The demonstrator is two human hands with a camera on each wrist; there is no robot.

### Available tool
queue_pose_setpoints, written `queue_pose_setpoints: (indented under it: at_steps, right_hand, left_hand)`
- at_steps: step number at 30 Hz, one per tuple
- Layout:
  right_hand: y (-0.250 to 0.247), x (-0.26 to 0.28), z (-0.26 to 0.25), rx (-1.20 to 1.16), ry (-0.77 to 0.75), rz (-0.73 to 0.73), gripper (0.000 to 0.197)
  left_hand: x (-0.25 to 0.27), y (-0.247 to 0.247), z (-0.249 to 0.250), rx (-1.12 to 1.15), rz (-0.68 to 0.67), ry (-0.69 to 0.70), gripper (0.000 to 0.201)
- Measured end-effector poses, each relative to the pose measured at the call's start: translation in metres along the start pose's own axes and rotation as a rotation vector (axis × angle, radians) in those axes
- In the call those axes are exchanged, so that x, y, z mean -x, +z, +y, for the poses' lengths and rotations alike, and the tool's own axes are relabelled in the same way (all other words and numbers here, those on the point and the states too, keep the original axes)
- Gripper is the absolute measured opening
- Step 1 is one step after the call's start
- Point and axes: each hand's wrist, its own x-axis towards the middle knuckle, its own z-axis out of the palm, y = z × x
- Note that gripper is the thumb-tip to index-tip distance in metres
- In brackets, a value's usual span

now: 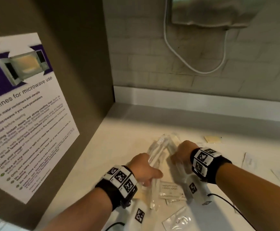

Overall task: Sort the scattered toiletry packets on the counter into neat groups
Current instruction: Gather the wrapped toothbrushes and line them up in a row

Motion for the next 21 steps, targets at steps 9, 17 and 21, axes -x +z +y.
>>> queue_pose_setpoints:
  at_steps: [9, 17, 21]
  right_hand:
    - [-0.031, 0.008, -0.011, -0.264, -0.030, -0.025, 0.023]
    - [0.005, -0.012, -0.083, -0.223, -0.120, 0.004, 0.029]
    - [0.003, -0.016, -0.074, -0.295, -0.106, 0.000, 0.036]
  left_hand:
    - [-0.022, -0.078, 0.000, 0.116, 0.282, 0.051, 0.033]
    - [-0.061, -0.079, -0.009, -0.028, 0.314, -0.057, 0.057]
    - [-0.066, -0.078, -0.016, 0.015, 0.322, -0.039, 0.056]
